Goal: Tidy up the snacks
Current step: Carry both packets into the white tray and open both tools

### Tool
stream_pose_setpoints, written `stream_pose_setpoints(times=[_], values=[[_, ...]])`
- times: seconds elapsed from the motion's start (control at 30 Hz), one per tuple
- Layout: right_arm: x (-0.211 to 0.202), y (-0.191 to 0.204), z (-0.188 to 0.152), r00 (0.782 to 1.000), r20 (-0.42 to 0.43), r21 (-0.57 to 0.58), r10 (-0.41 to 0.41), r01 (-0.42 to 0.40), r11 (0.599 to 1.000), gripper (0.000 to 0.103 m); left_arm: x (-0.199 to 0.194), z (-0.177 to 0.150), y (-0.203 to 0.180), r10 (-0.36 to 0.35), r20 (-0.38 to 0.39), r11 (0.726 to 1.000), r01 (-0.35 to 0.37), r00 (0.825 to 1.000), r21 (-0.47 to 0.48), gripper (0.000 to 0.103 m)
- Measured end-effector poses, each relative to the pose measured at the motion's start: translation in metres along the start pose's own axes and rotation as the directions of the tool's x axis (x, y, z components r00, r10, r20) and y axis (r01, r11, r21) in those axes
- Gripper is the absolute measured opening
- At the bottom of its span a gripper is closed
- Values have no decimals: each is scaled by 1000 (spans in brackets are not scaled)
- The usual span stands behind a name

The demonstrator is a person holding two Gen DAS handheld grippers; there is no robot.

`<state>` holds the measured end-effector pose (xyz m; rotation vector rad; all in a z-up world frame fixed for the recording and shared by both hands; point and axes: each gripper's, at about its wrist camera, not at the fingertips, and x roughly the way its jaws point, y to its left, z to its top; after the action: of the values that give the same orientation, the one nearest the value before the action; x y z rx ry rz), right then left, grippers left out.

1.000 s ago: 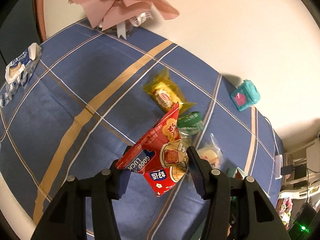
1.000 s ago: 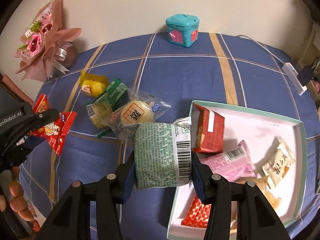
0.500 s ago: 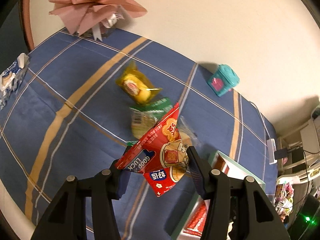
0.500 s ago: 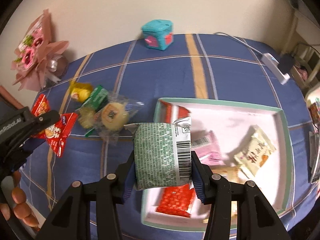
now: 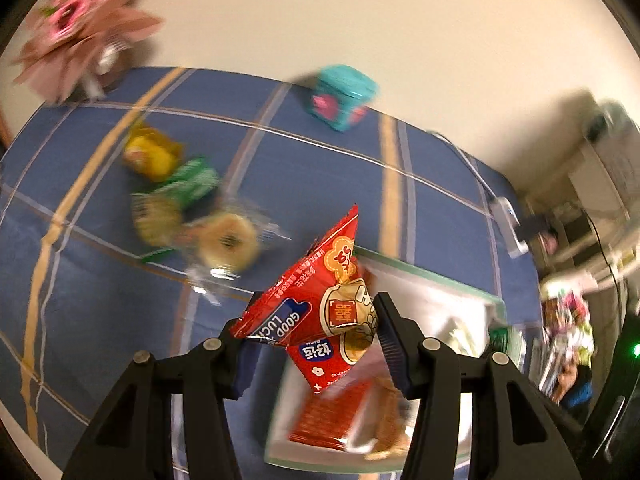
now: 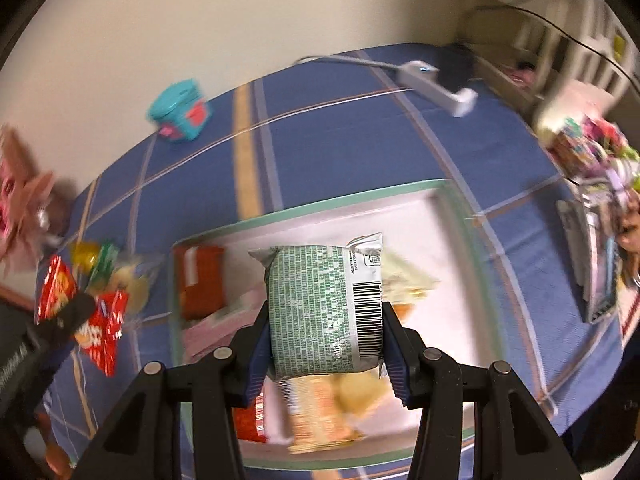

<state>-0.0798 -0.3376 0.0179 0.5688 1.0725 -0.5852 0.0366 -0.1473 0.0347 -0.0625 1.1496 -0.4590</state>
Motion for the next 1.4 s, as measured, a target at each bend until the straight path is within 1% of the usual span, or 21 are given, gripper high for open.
stream_pose_setpoints(times=[0.13, 0.27, 0.5, 0.73, 0.93, 1.17, 1.23, 1.4], values=[[-7, -27, 6, 1000, 22, 50, -21, 20, 999, 52, 4, -13, -41, -20, -17, 995, 22, 1000, 102, 55], [-13, -43, 9, 999, 38, 75, -27, 24, 997, 52, 7, -22, -65, -28, -34, 986, 33, 999, 164, 55], [-19, -50, 9, 999, 49, 92, -10, 6, 996, 52, 13, -36, -87, -11, -55, 972, 24, 998, 234, 55], [-12, -48, 9, 999, 44, 83, -8, 4, 997, 52, 23, -38, -89, 6, -72, 971, 11, 997, 240, 55], [0, -47, 7, 1000, 8, 79, -7, 7, 997, 52, 31, -39, -87, 20, -93, 971, 2, 996, 239, 55], [19, -45, 4, 999, -54, 78, -6, 11, 997, 52, 44, -41, -87, 43, -120, 968, -12, 992, 250, 55], [23, -44, 4, 999, -54, 74, 3, 1, 997, 52, 47, -41, -88, 53, -124, 966, -19, 991, 256, 55], [31, -46, 2, 997, -76, 76, -2, 8, 997, 52, 55, -42, -88, 65, -137, 965, -28, 988, 259, 55]])
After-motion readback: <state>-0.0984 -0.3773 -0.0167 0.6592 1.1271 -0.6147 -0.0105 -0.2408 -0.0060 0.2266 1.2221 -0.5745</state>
